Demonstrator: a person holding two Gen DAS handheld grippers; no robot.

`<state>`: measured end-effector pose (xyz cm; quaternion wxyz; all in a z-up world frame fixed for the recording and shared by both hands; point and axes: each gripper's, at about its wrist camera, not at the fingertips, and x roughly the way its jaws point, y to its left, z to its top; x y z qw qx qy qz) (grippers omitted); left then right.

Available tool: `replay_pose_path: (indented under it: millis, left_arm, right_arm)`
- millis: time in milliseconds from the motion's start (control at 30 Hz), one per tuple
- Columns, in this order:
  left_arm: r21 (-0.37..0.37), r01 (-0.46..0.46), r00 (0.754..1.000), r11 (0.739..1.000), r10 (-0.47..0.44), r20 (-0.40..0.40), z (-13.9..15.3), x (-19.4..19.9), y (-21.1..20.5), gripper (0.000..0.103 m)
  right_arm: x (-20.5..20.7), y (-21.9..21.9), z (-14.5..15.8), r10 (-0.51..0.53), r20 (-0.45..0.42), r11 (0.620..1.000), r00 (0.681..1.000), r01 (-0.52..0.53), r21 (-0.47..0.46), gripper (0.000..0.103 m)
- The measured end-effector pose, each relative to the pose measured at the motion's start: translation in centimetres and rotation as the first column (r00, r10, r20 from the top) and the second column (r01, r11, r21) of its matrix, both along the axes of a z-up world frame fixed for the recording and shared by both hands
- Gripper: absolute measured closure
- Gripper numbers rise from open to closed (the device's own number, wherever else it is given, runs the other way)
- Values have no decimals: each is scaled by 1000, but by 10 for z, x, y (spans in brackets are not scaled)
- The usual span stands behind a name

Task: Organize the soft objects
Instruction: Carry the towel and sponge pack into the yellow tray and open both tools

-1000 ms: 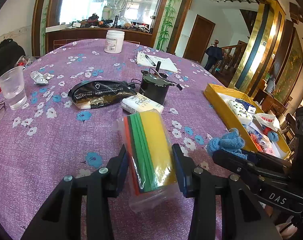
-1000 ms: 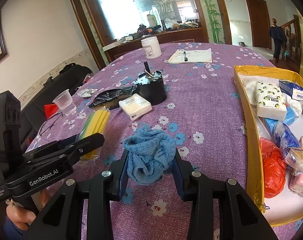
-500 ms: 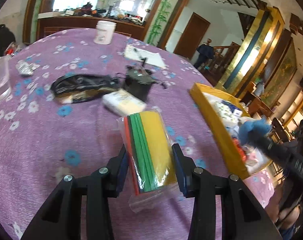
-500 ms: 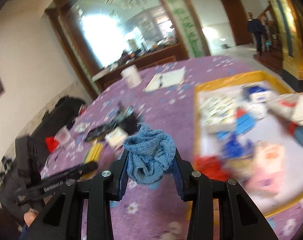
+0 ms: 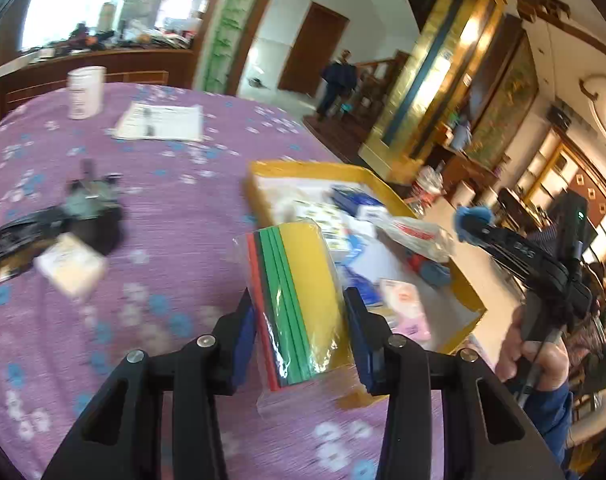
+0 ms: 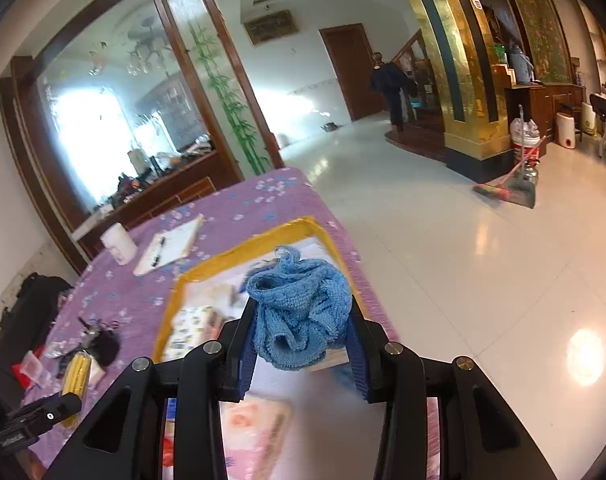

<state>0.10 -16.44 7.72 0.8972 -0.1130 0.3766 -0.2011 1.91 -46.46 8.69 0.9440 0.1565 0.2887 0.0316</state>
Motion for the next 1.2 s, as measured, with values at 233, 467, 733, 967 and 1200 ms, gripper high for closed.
replay_pose_path:
  millis: [233,467,733,967,1200]
  left_arm:
    - [12,88,994,996,-87,-63,-9,31,-68,62]
    - [40,109,988,993,-104,-118,-24,51,-100,62]
    - [54,129,986,990,-122,-116,-28,53,-114,62]
    - [39,111,985,993,-104,-134,-31,61,-119,50]
    - [-25,102,984,994,-104,-144,-29,59,-104,37]
  right_arm:
    - [20,-15,-17,6,-103,1000,995,-3,25,60]
    - [16,0,-36,159,-141,980,977,-138,146,60]
    - [-18,0,-46,189,-158,974,969,-164,156,60]
    - [-22,13,-45,155,-178,988,972,-150,42,53]
    - [-30,7,-32,124,-135,991,983,-118,57,35]
